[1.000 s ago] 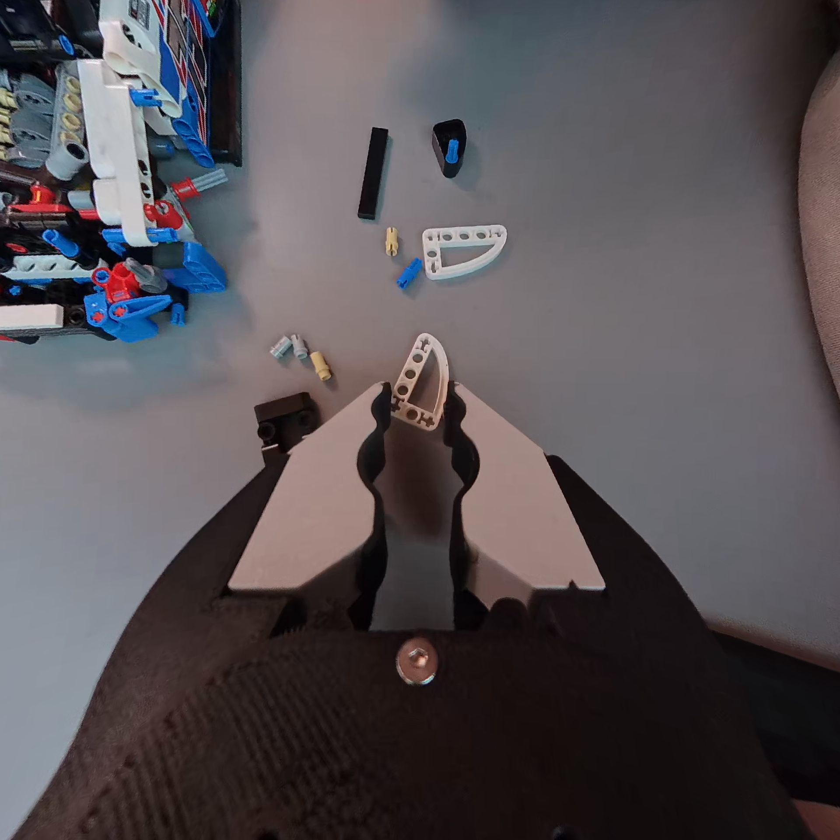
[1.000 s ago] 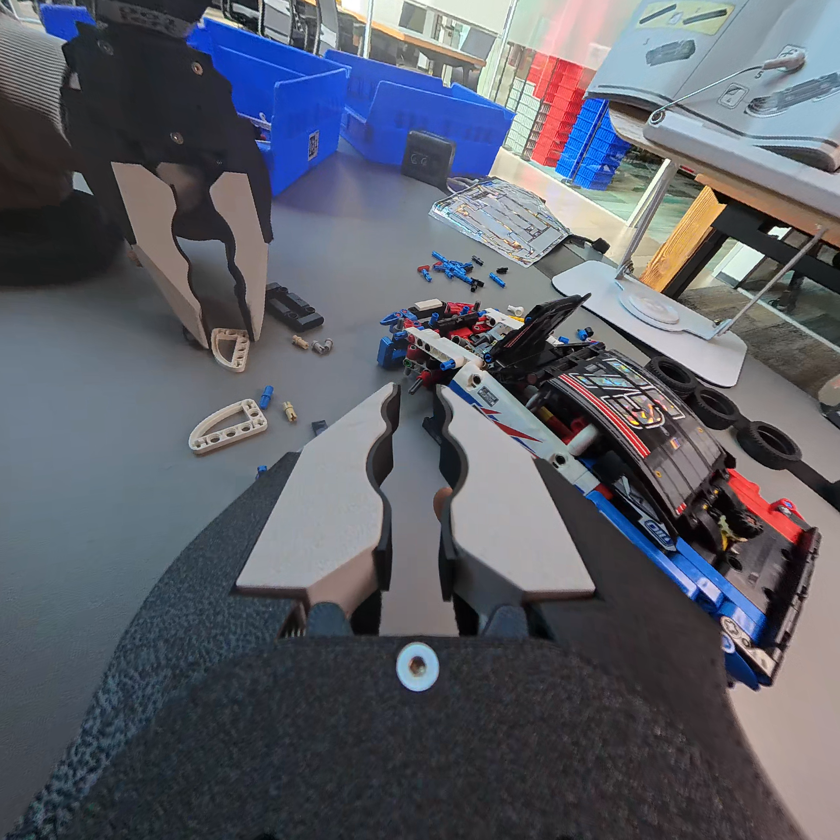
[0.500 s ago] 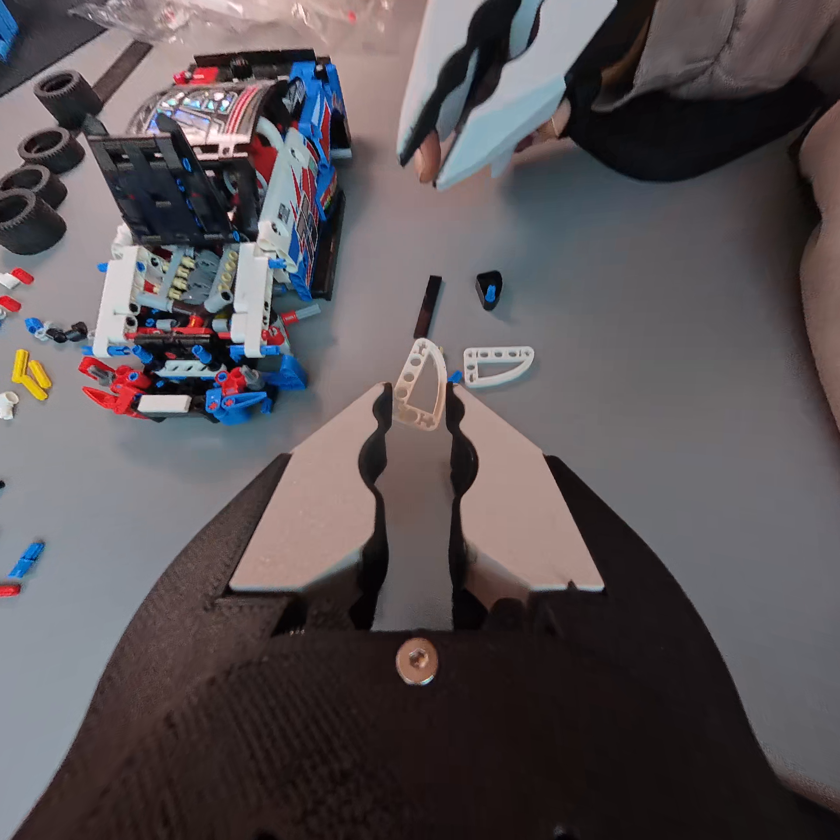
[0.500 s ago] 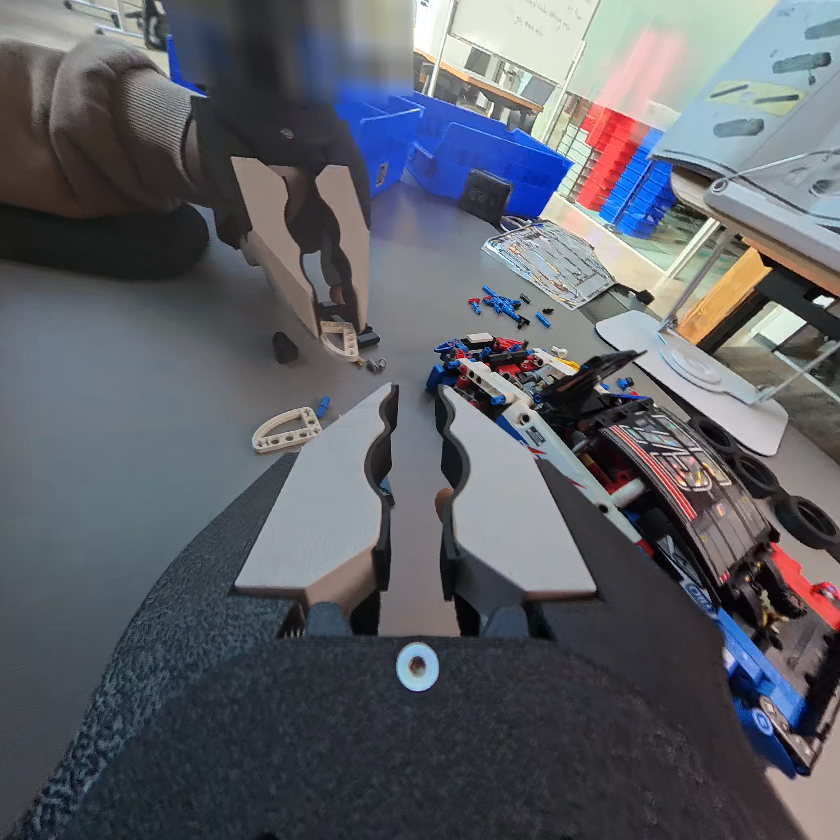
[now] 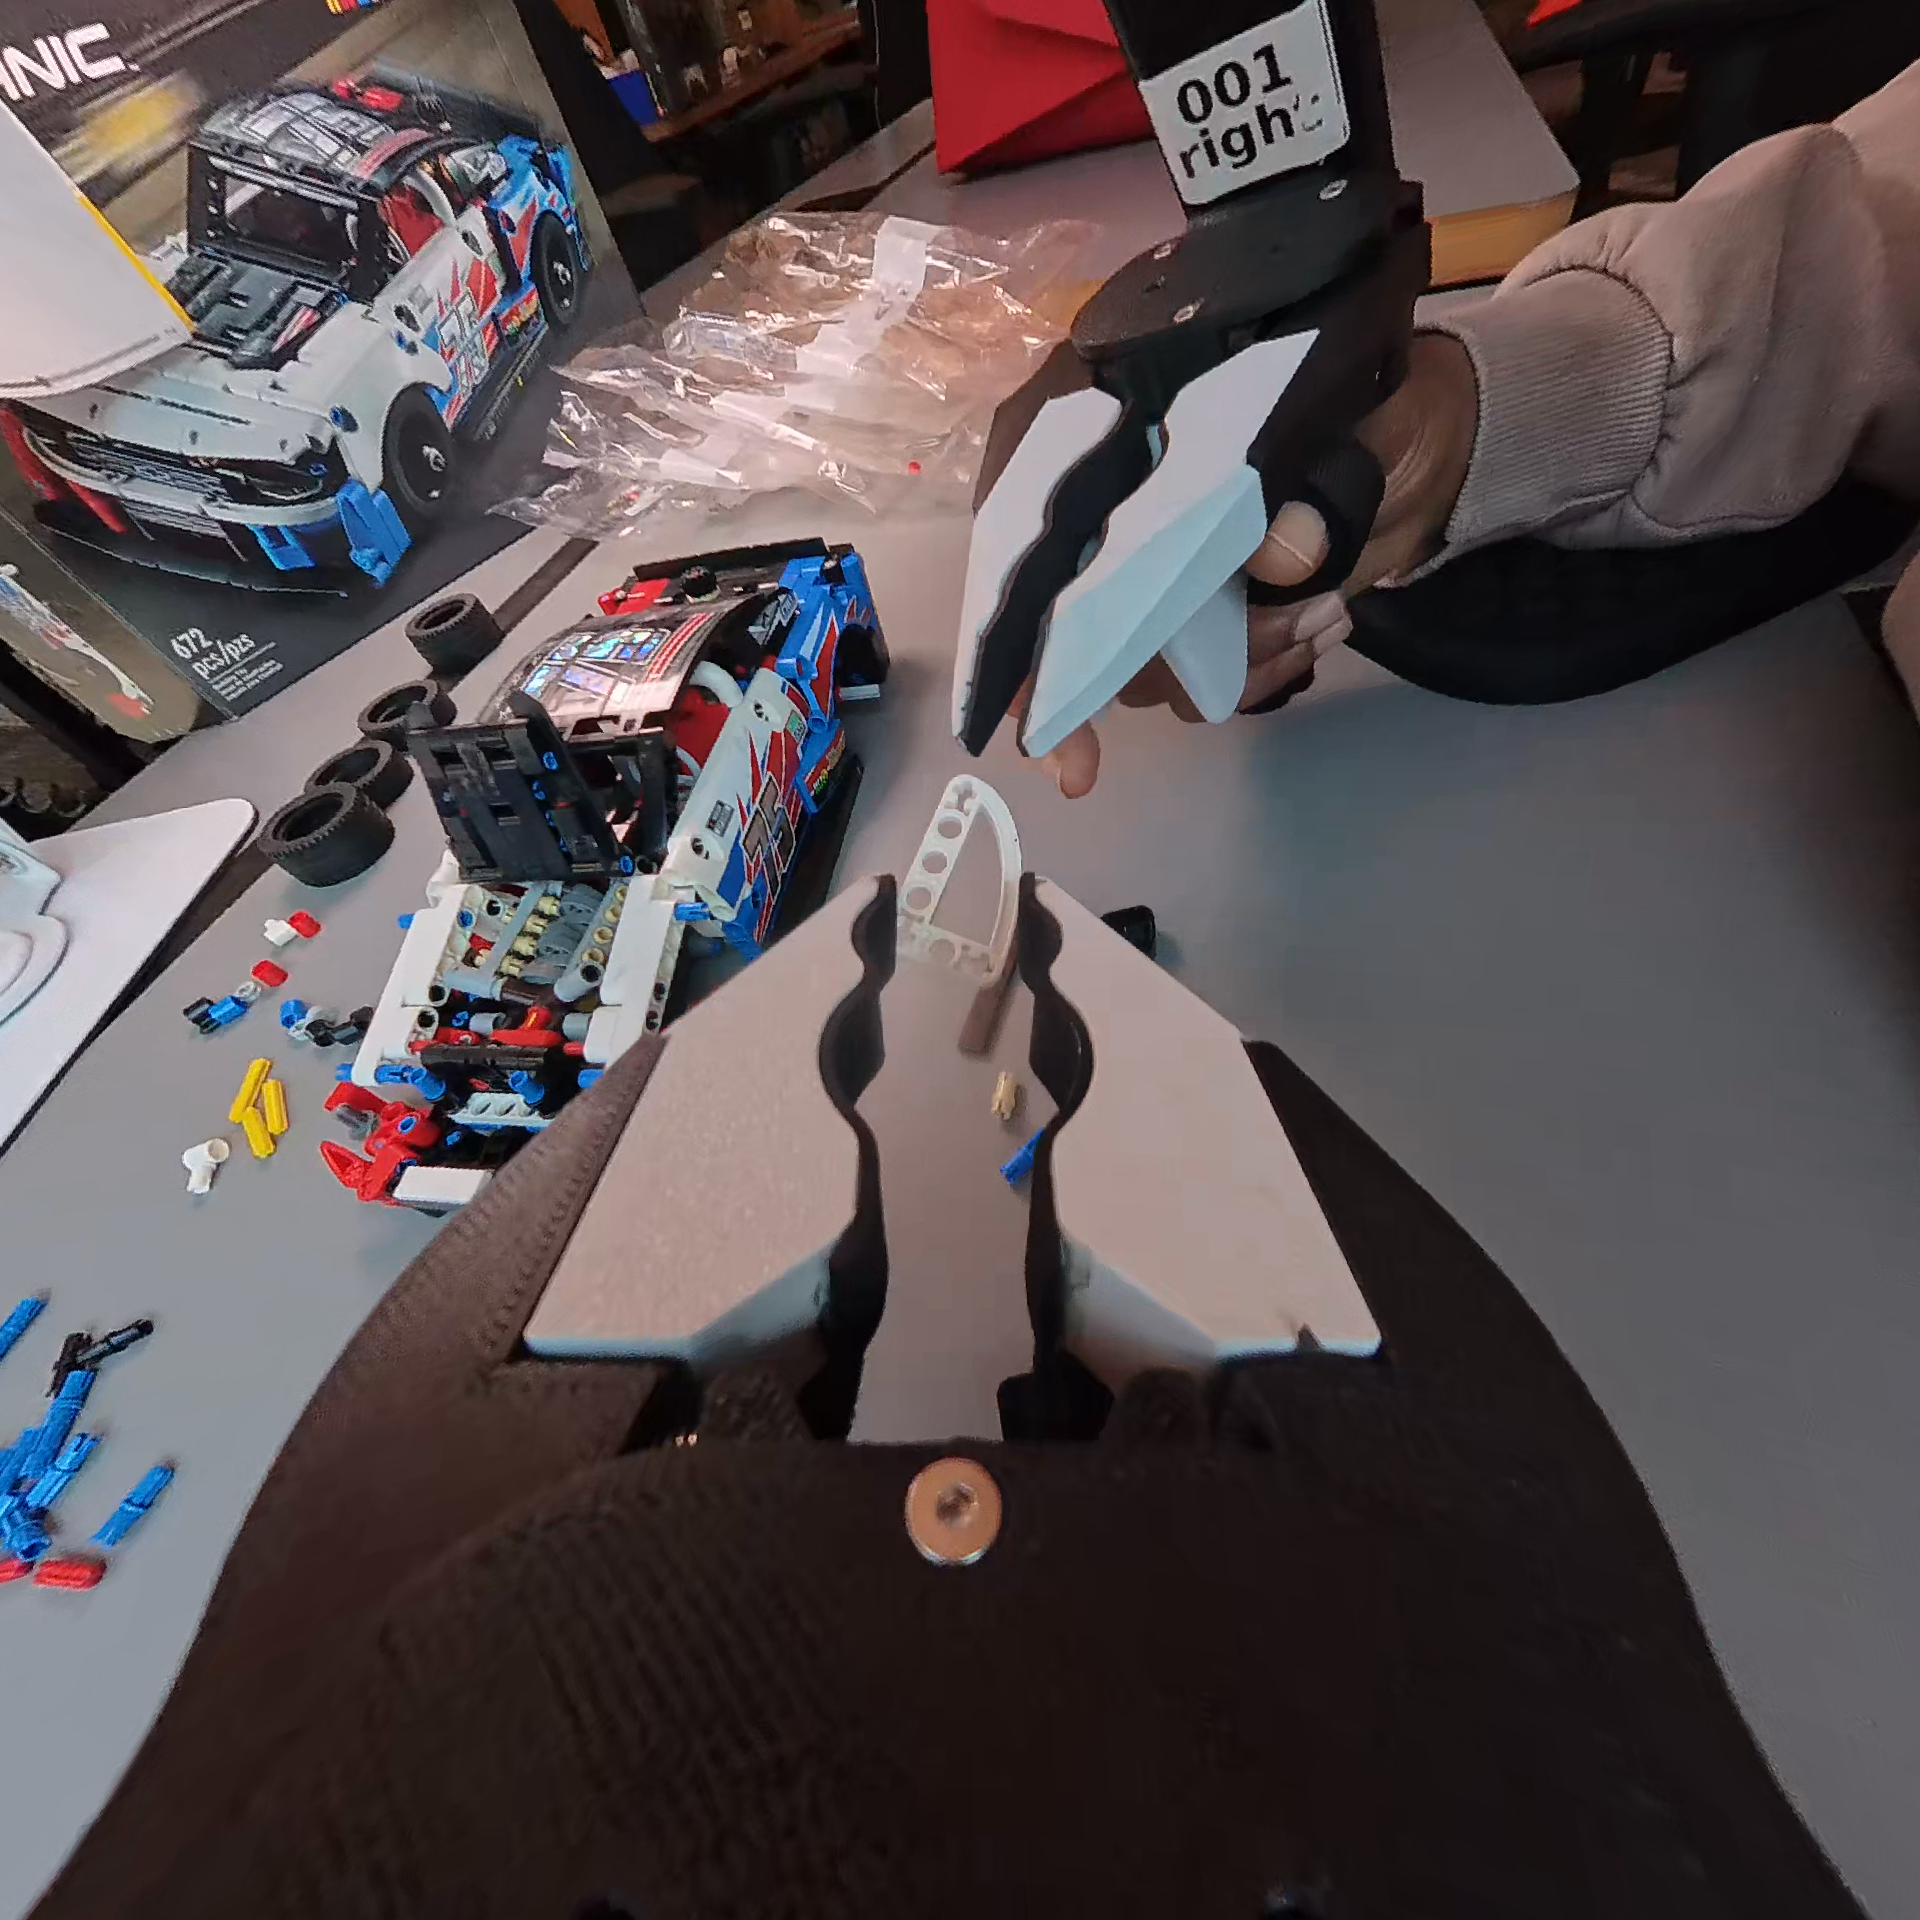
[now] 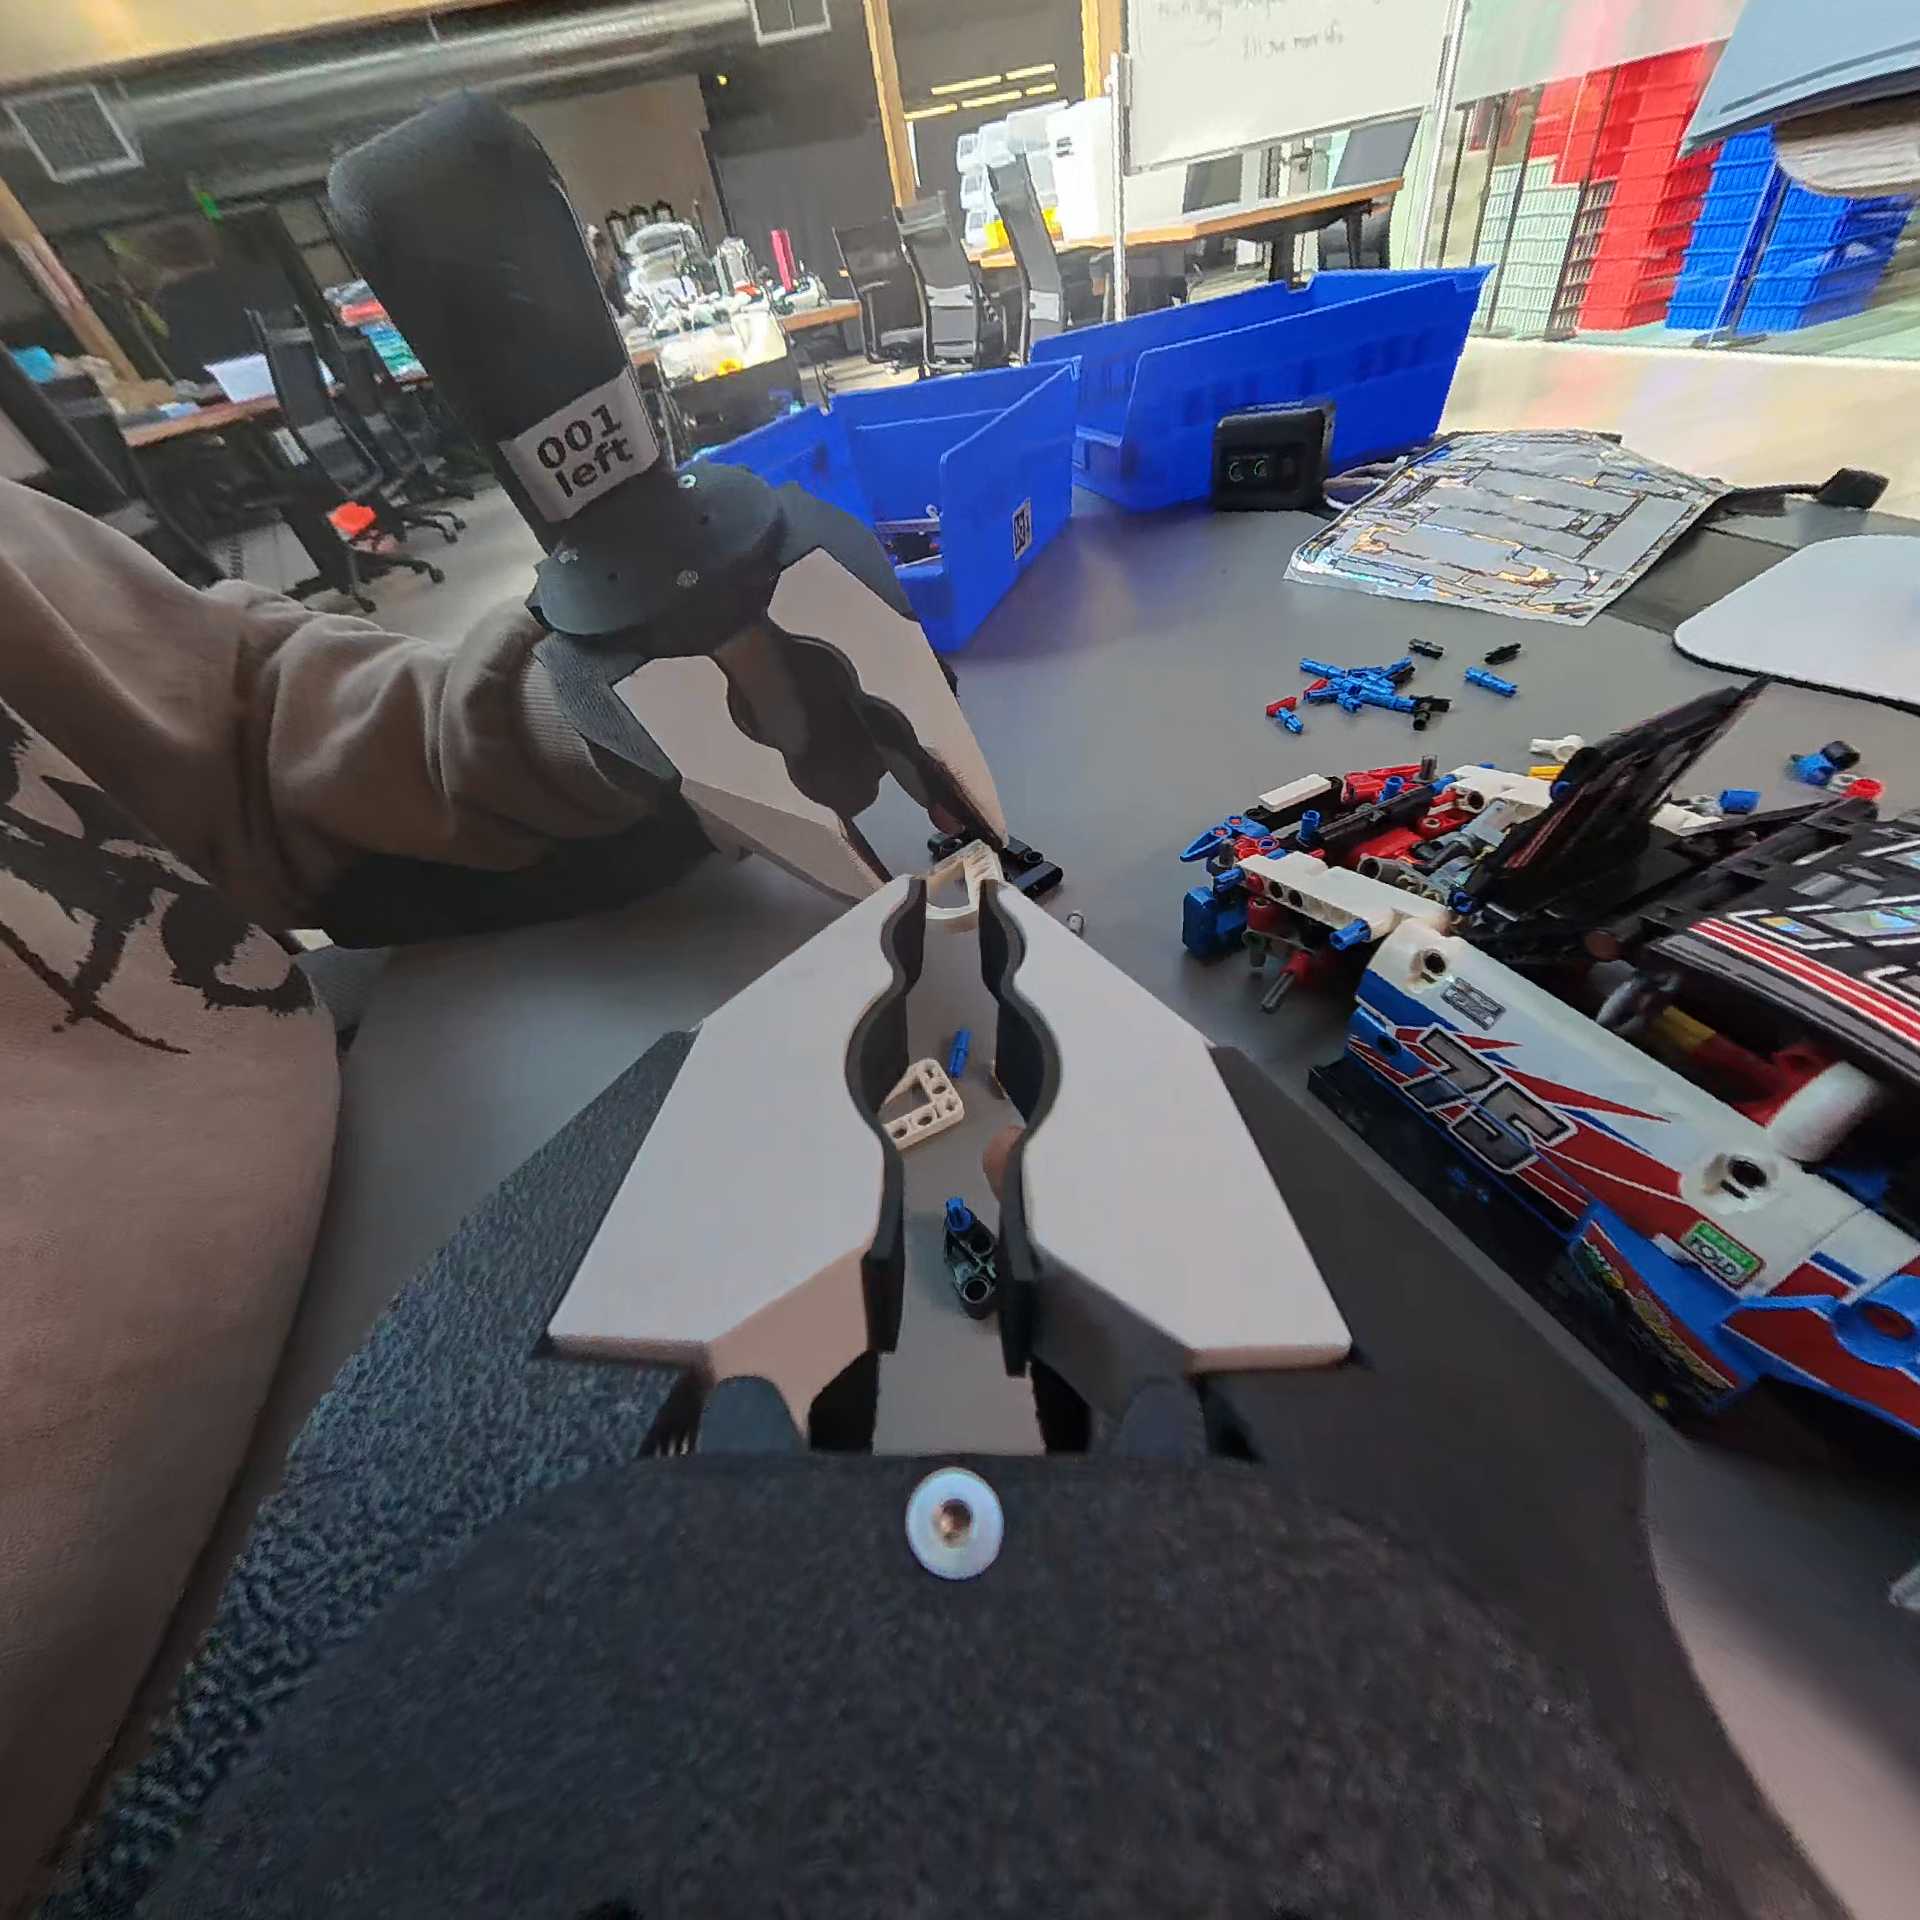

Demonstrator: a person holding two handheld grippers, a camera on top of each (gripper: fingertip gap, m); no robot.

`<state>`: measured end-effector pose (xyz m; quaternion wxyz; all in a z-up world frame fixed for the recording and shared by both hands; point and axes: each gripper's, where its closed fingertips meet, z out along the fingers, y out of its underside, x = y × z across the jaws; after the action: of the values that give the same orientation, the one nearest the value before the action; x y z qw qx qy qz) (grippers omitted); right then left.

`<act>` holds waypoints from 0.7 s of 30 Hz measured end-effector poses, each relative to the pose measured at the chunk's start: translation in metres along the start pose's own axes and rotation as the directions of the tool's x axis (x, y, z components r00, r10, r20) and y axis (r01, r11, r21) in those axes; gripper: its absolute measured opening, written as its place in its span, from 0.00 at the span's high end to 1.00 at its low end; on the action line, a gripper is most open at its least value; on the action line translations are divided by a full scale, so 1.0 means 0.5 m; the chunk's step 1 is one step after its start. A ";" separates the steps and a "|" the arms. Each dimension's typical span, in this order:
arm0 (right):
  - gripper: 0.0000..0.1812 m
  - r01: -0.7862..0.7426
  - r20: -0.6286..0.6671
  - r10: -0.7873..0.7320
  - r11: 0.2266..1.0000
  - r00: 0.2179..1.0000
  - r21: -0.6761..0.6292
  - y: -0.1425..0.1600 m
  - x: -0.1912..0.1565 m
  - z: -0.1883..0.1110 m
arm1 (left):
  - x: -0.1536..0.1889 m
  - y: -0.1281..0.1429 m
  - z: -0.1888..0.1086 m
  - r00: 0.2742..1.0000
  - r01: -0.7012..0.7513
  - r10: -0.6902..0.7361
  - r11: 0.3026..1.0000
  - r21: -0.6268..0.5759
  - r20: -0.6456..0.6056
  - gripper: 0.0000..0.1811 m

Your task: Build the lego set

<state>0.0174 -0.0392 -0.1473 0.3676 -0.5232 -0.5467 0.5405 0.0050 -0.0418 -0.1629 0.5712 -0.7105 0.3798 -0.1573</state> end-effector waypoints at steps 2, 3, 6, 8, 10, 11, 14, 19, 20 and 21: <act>0.97 -0.030 0.018 0.029 0.999 0.999 0.031 -0.012 -0.007 0.001 | -0.002 -0.008 0.000 1.000 -0.003 0.002 1.000 0.026 0.016 0.89; 0.98 -0.047 0.021 0.046 0.998 0.999 0.041 -0.017 -0.009 0.002 | -0.002 -0.011 0.001 1.000 -0.009 0.009 0.999 0.036 0.024 0.89; 1.00 -0.052 0.023 0.051 0.996 0.998 0.069 -0.026 -0.015 0.004 | 0.002 -0.020 0.005 0.999 -0.030 0.027 0.998 0.052 0.040 0.89; 1.00 -0.023 0.018 0.021 0.997 1.000 0.072 -0.028 -0.020 0.005 | 0.006 -0.020 0.009 0.998 -0.044 0.042 0.998 0.052 0.044 0.89; 1.00 0.013 0.011 -0.014 0.996 1.000 0.086 -0.035 -0.024 0.004 | 0.004 -0.021 0.011 0.997 -0.050 0.047 0.997 0.057 0.056 0.89; 1.00 0.031 -0.004 -0.030 0.995 1.000 0.094 -0.041 -0.022 0.001 | 0.003 -0.024 0.010 0.997 -0.052 0.047 0.996 0.066 0.062 0.89; 1.00 0.039 -0.066 -0.030 0.988 0.997 0.152 -0.067 0.006 -0.026 | -0.012 -0.036 0.000 0.996 -0.033 0.024 0.994 0.102 0.091 0.89; 0.87 -0.159 0.027 0.157 0.980 0.987 0.122 -0.054 0.005 -0.020 | -0.026 -0.065 -0.018 0.991 -0.032 0.006 0.982 0.189 0.135 0.89; 0.88 -0.198 0.054 0.192 0.970 0.980 0.138 -0.060 -0.004 -0.013 | -0.023 -0.067 -0.017 0.990 -0.043 0.017 0.980 0.192 0.138 0.89; 0.91 -0.229 0.063 0.222 0.963 0.973 0.144 -0.063 -0.008 -0.006 | -0.020 -0.068 -0.015 0.990 -0.056 0.029 0.980 0.190 0.141 0.89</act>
<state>0.0154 -0.0382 -0.1154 0.3296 -0.5402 -0.4495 0.6305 0.0058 -0.0377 -0.1268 0.6655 -0.6524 0.3377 -0.1319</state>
